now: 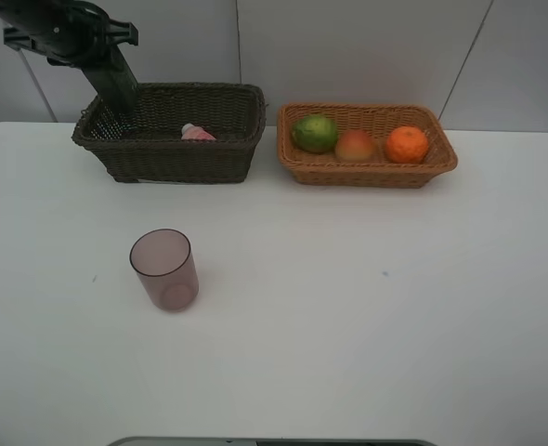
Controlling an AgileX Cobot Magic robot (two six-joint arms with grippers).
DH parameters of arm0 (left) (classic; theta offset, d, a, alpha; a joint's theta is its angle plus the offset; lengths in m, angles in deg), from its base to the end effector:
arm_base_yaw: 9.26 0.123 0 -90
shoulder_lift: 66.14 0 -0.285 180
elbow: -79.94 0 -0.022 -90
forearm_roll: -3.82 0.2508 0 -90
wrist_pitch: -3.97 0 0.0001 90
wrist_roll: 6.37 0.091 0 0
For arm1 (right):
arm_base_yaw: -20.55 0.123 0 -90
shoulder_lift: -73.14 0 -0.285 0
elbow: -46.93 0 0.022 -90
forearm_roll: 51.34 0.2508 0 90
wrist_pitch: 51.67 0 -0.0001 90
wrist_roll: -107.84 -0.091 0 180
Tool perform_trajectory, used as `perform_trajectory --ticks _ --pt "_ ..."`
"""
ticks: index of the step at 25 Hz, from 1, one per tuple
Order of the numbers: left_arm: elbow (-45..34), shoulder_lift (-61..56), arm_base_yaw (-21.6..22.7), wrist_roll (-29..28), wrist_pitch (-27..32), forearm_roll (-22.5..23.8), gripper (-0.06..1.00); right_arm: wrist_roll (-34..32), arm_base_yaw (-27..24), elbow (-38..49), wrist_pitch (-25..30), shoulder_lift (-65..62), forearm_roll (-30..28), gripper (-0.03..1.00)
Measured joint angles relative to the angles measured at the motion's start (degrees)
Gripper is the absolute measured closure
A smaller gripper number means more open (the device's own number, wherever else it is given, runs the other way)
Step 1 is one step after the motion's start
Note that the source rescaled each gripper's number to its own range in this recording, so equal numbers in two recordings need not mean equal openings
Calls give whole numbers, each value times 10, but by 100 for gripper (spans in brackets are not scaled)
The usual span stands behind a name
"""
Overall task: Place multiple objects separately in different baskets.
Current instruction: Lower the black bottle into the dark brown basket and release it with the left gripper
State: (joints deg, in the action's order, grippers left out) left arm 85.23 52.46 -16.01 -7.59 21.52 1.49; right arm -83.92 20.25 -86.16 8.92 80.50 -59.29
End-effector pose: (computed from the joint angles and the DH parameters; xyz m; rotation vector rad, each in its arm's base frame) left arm 0.4410 -0.0533 0.2346 0.0724 2.2848 -0.1068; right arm -0.0099 -0.0109 0.2861 0.2189 1.9854 -0.0362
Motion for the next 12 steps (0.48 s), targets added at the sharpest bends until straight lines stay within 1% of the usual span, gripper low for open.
perform_trajectory --ticks 12 --pt "0 95 -2 12 -49 0 48 0 0 0 0 0 0 18"
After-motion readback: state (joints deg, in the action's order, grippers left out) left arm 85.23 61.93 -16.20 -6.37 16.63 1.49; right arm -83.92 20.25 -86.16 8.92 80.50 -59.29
